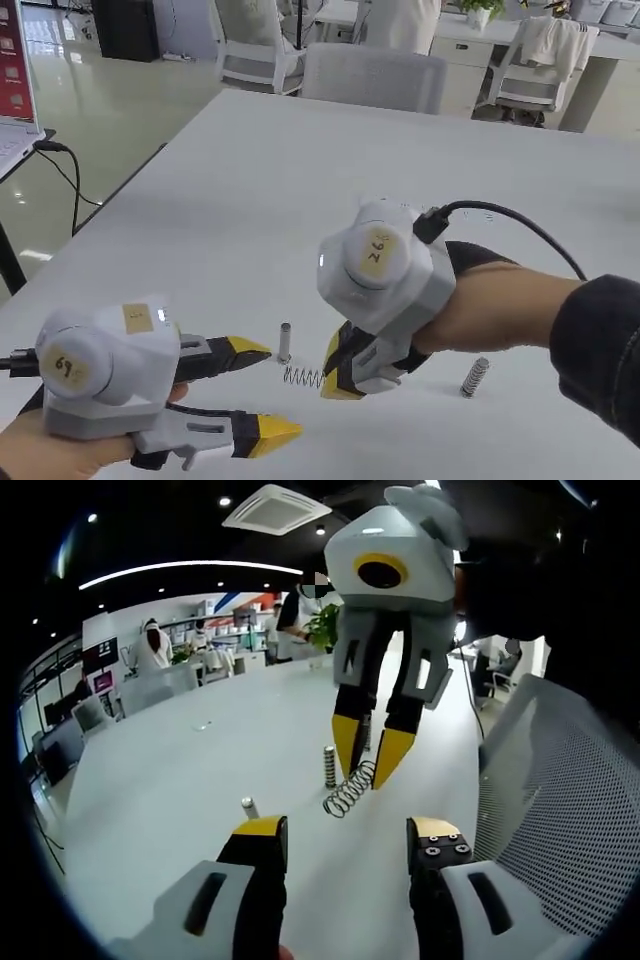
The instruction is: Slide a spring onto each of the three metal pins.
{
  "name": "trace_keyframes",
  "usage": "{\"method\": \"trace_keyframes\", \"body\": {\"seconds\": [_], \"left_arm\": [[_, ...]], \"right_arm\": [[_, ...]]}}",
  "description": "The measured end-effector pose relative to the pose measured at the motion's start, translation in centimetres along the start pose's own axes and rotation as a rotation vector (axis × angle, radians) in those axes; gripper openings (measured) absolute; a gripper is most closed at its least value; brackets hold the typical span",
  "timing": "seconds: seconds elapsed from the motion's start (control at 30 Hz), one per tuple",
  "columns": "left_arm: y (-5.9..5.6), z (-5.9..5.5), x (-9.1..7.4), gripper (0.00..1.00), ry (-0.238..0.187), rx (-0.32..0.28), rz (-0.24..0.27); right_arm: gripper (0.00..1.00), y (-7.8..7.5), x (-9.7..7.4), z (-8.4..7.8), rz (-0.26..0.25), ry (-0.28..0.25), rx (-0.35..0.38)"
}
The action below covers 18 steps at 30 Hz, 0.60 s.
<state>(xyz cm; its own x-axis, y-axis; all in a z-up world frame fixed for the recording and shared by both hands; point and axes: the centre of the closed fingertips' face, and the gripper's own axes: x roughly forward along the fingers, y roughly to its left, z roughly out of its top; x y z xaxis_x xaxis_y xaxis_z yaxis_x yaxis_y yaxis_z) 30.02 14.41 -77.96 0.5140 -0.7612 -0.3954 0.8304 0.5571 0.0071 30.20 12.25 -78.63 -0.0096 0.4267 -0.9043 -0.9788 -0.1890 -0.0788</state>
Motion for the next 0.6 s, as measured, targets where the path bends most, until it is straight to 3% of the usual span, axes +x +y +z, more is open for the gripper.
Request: {"method": "trace_keyframes", "body": {"seconds": [0.6], "left_arm": [[-2.2, 0.4, 1.2, 0.17, -0.005, 0.096, -0.086]], "right_arm": [[0.12, 1.9, 0.2, -0.3, 0.079, 0.061, -0.084]]}}
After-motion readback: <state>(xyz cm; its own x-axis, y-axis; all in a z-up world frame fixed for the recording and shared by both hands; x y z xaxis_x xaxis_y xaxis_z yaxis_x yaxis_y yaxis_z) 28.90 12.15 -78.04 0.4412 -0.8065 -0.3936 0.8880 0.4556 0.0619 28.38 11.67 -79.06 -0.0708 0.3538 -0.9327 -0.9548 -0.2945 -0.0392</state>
